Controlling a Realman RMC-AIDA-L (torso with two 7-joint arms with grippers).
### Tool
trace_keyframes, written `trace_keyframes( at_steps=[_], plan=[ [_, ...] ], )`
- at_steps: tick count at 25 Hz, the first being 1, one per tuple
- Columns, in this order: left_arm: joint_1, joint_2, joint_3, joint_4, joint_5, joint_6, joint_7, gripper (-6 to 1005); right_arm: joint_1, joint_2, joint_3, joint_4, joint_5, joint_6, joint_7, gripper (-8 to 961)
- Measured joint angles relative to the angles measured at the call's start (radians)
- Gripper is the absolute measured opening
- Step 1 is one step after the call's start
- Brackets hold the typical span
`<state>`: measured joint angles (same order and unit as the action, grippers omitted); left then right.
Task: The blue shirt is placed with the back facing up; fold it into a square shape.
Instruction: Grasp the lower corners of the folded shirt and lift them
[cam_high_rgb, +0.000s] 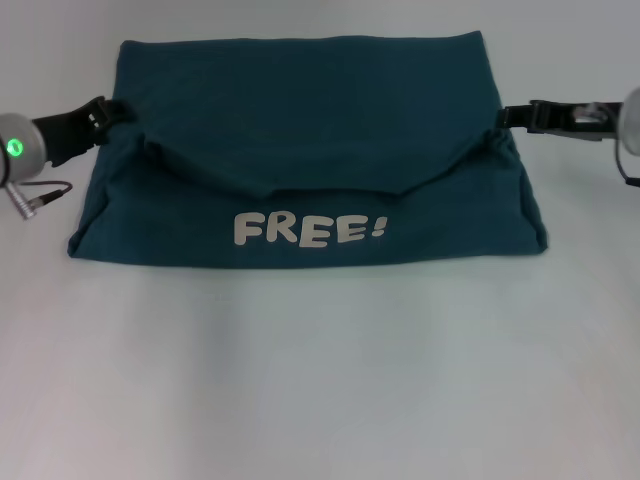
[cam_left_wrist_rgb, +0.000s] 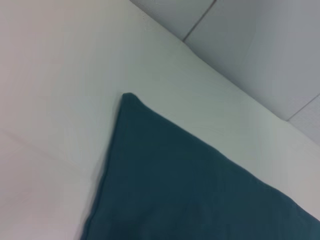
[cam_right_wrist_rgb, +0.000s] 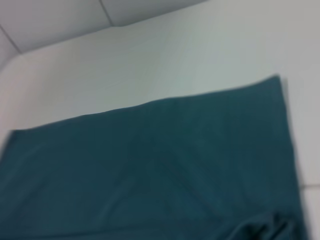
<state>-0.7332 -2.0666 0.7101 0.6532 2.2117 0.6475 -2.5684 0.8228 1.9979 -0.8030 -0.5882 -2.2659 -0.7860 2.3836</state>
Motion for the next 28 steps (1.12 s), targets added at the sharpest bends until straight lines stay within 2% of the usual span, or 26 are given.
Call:
trace_keyframes(
  at_steps=[1, 2, 6, 10, 14, 18, 21, 28],
  plan=[
    [0.049, -0.008, 0.002, 0.049, -0.037, 0.07, 0.036, 510, -0.03, 0.002, 0.002, -0.029, 0.037, -0.054, -0.004, 534],
    [0.049, -0.008, 0.002, 0.049, -0.037, 0.07, 0.036, 525, -0.059, 0.003, 0.003, -0.056, 0.071, -0.104, -0.007, 534],
    [0.131, -0.006, -0.003, 0.104, -0.09, 0.211, 0.118, 541, -0.166, -0.003, 0.004, -0.109, 0.178, -0.281, -0.028, 535],
    [0.198, -0.002, -0.009, 0.127, -0.096, 0.276, 0.184, 541, -0.24, -0.013, 0.029, -0.1, 0.267, -0.423, -0.105, 528],
    [0.234, -0.001, -0.015, 0.12, -0.096, 0.29, 0.222, 540, -0.303, -0.006, 0.089, -0.097, 0.326, -0.534, -0.184, 523],
    [0.242, -0.013, -0.017, 0.113, -0.098, 0.258, 0.257, 540, -0.329, 0.001, 0.128, -0.06, 0.339, -0.553, -0.241, 518],
    [0.234, -0.018, -0.016, 0.092, -0.099, 0.24, 0.31, 540, -0.333, -0.007, 0.14, -0.011, 0.339, -0.561, -0.277, 515],
    [0.226, -0.022, -0.016, 0.061, -0.099, 0.193, 0.403, 540, -0.334, -0.009, 0.141, -0.004, 0.34, -0.568, -0.285, 507]
  ],
)
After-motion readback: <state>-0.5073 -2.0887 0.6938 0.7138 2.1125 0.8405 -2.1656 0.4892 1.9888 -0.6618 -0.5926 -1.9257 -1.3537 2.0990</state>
